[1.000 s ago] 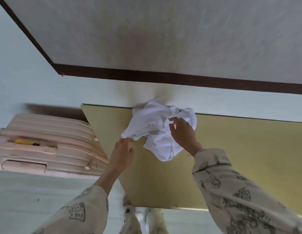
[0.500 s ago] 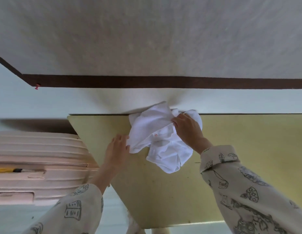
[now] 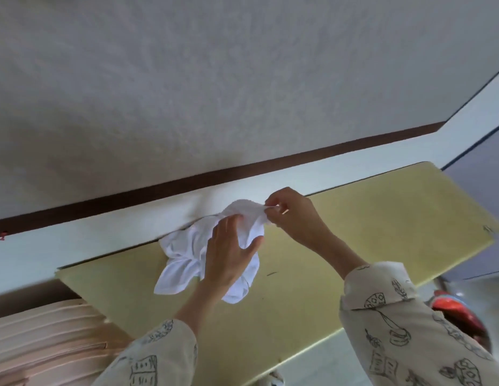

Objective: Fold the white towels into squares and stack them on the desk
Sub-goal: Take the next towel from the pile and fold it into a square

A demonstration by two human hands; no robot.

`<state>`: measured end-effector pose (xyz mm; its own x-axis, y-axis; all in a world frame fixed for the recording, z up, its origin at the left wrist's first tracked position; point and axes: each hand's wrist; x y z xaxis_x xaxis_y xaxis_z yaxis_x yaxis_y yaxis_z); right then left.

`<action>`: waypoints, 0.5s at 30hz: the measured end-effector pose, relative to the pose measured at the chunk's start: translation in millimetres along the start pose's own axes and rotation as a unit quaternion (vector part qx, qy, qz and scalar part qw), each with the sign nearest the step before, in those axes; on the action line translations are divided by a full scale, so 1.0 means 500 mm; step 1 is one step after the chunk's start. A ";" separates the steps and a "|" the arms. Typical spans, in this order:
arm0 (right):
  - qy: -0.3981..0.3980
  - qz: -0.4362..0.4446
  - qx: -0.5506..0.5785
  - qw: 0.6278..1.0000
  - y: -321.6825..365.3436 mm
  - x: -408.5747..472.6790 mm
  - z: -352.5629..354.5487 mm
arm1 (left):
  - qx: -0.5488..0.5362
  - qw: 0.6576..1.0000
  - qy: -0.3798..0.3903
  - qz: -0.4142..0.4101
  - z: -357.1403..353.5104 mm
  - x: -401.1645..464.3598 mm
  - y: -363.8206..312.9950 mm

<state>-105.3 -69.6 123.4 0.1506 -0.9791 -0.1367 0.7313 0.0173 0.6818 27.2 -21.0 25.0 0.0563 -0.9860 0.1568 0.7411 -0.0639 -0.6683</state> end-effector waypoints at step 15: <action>-0.127 -0.093 -0.048 0.986 -0.365 -0.167 0.465 | 0.027 0.992 0.061 -0.106 -0.130 0.066 -0.310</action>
<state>-405.9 -38.0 177.4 -0.1549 -0.9862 -0.0592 0.7920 -0.1598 0.5893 -129.1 -53.4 86.4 -0.1833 -0.9628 0.1986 0.7632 -0.2667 -0.5886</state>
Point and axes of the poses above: each hand's wrist, its own x-axis towards the middle knuckle, its own z-axis out of the back of the hand, y = z × x, and after that the axes turned 9 degrees about -z, right-handed
